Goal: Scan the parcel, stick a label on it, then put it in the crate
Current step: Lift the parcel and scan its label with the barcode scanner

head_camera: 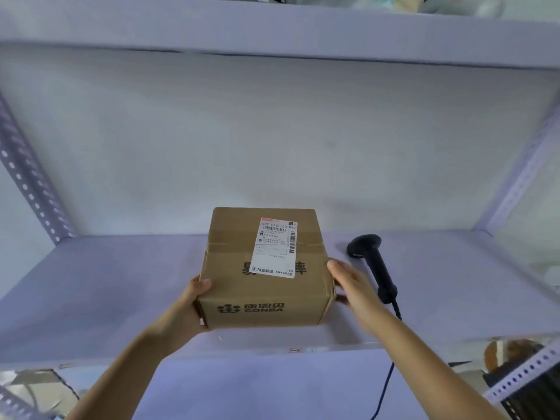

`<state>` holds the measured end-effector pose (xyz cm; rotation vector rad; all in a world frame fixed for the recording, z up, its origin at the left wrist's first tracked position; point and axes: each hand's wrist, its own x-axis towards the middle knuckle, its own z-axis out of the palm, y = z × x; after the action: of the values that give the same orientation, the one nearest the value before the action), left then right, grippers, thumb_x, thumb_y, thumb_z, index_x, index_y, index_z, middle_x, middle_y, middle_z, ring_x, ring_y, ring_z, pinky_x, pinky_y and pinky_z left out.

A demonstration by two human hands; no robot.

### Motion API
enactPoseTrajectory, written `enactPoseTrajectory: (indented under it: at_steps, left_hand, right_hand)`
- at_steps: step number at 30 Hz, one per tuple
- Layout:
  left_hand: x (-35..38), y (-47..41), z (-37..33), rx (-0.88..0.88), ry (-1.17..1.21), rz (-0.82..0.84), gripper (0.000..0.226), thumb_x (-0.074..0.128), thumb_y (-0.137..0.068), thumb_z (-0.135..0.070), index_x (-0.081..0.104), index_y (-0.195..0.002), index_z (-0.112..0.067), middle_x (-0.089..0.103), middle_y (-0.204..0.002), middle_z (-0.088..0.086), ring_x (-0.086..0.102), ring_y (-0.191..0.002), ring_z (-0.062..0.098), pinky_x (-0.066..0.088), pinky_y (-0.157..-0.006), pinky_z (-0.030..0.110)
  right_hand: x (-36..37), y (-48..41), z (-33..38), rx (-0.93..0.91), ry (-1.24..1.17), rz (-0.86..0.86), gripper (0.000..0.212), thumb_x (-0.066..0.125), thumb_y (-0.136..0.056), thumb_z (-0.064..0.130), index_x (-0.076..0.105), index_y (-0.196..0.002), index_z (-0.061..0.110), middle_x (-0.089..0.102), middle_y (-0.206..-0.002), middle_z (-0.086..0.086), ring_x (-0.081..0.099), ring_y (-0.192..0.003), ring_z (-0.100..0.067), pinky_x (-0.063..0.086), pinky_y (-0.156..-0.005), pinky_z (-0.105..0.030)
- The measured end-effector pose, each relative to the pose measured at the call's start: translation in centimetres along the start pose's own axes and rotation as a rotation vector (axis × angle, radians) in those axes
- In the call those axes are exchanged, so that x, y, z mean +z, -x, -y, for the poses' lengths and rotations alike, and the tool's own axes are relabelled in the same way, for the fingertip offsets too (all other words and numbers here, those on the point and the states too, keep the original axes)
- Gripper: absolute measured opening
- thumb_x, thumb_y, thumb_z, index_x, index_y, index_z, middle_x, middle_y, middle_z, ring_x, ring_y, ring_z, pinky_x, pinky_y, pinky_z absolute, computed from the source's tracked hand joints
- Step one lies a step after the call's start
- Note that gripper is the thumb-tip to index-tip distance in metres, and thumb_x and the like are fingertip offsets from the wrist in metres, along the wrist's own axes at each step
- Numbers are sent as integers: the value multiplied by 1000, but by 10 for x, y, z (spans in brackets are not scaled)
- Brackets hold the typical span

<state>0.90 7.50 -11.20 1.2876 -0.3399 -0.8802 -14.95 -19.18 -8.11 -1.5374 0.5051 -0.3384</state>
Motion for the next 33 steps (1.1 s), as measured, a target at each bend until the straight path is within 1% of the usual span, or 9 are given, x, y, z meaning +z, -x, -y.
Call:
enactPoseTrajectory:
  at_steps: [4,6,9,11,14,18,25,31,33]
  left_hand:
    - [2,-2,8,59,32,-23,81,61,-60,-51,48,-135,-22,64,-130,11,65,-112,27,59,-76,43]
    - [4,-1,9,67,43,-36,82,61,-59,-51,48,-135,-22,64,-130,11,64,-111,27,59,-75,43]
    - [7,1,7,79,24,-29,80,62,-59,-51,49,-133,-24,64,-129,10,63,-113,28,59,-76,43]
    - [8,2,5,79,12,-32,83,69,-55,-53,51,-131,-25,65,-128,9,64,-112,26,59,-76,42]
    - [9,4,6,86,13,-34,81,76,-50,-54,55,-124,-29,68,-122,5,69,-103,20,60,-72,38]
    - [9,5,8,96,15,-44,86,81,-44,-56,55,-123,-31,69,-121,3,69,-104,19,60,-72,38]
    - [4,3,10,108,-16,-41,86,78,-48,-58,51,-126,-33,65,-126,3,62,-115,25,56,-83,45]
    - [2,4,14,145,-49,-14,102,79,-45,-64,45,-134,-28,61,-131,6,64,-113,25,57,-84,47]
    - [3,5,14,164,-57,0,97,78,-48,-60,44,-134,-30,61,-131,5,64,-113,24,58,-82,45]
  right_hand:
    - [-47,-34,14,-187,258,-600,22,60,-91,15,61,-112,9,64,-112,-13,61,-87,-24,45,-75,-32]
    - [-73,-54,19,-47,408,-651,44,65,-87,25,51,-126,10,53,-126,-12,57,-100,-27,41,-79,-32]
    - [-88,-74,11,392,565,-473,69,72,-81,37,43,-134,5,49,-130,-17,55,-111,-36,43,-76,-37]
    - [-90,-80,1,449,468,-340,55,71,-83,31,54,-122,-3,60,-105,-18,59,-88,-33,45,-69,-36]
    - [-90,-77,-11,417,238,-301,30,66,-88,12,59,-109,-8,58,-75,-14,52,-56,-27,44,-55,-33]
    - [-90,-59,4,295,191,-310,13,61,-86,4,59,-99,-1,53,-67,-9,45,-46,-23,39,-48,-29]
    - [-97,5,100,-153,490,-111,18,63,-88,4,69,-100,16,50,-45,4,44,-40,-13,43,-52,-30]
    - [-71,33,130,-218,744,81,38,66,-84,8,68,-72,44,51,-42,10,42,-39,-12,39,-43,-28]
    - [-60,31,125,-198,812,136,46,65,-84,7,65,-64,48,51,-42,13,39,-36,-8,36,-40,-25]
